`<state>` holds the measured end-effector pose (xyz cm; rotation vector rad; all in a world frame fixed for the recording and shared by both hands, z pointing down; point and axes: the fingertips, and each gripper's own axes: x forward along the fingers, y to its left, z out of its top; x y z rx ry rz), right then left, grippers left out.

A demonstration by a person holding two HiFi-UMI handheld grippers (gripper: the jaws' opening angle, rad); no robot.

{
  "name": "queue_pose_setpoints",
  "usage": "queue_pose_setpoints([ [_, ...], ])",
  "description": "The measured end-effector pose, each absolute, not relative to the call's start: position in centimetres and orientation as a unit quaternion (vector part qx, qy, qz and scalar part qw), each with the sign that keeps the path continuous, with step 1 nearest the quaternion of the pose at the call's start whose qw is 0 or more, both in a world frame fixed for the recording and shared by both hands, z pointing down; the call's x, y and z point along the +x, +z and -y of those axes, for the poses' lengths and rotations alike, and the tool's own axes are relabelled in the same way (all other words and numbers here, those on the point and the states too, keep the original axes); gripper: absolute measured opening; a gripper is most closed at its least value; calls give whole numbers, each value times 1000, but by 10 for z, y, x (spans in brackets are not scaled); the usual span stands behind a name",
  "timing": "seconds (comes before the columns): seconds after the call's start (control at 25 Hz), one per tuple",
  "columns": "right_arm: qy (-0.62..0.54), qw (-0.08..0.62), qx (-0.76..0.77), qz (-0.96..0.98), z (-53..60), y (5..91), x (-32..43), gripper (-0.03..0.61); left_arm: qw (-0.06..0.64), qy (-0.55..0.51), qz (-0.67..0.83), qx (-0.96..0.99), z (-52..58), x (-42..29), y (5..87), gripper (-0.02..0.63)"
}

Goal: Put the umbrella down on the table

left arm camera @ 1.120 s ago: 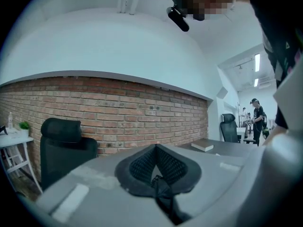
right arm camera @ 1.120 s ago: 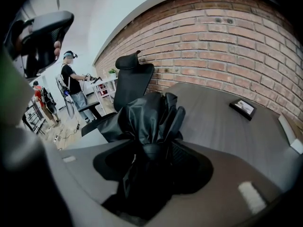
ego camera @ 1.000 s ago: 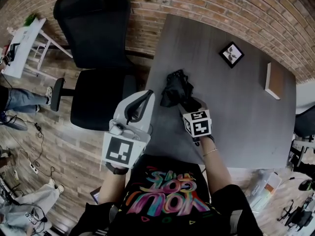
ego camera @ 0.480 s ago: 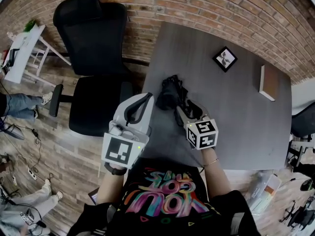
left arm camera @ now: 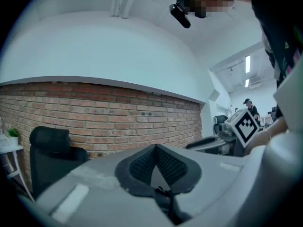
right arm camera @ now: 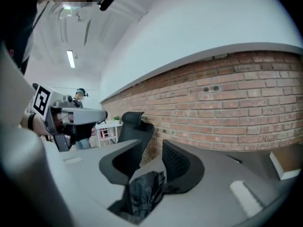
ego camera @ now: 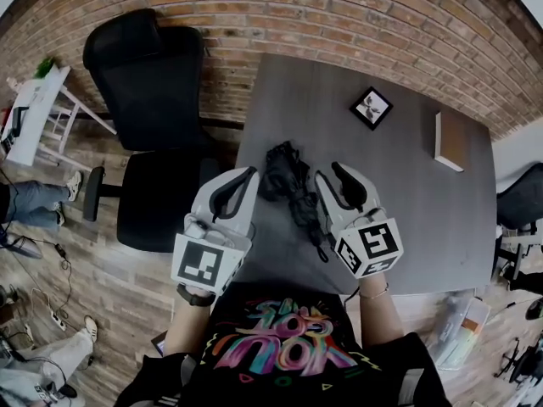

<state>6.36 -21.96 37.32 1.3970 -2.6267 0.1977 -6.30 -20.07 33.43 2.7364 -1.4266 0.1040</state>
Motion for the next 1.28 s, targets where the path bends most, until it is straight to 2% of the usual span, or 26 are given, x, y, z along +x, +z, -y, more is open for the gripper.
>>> queue_pose_setpoints([
  [0.28,28,37,501,864,211,319,103,93,20,28,445,895,201,-48,328,0],
  [0.48,6,41,534,844,196,308,135,47,21,30,442,896,202,-43,327,0],
  [0.64,20,9,554,832,182,304,152,2,18,31,440,897,203,-42,327,0],
  [1.28,37,7,577,816,163,313,163,-2,21,41,442,896,198,-40,328,0],
])
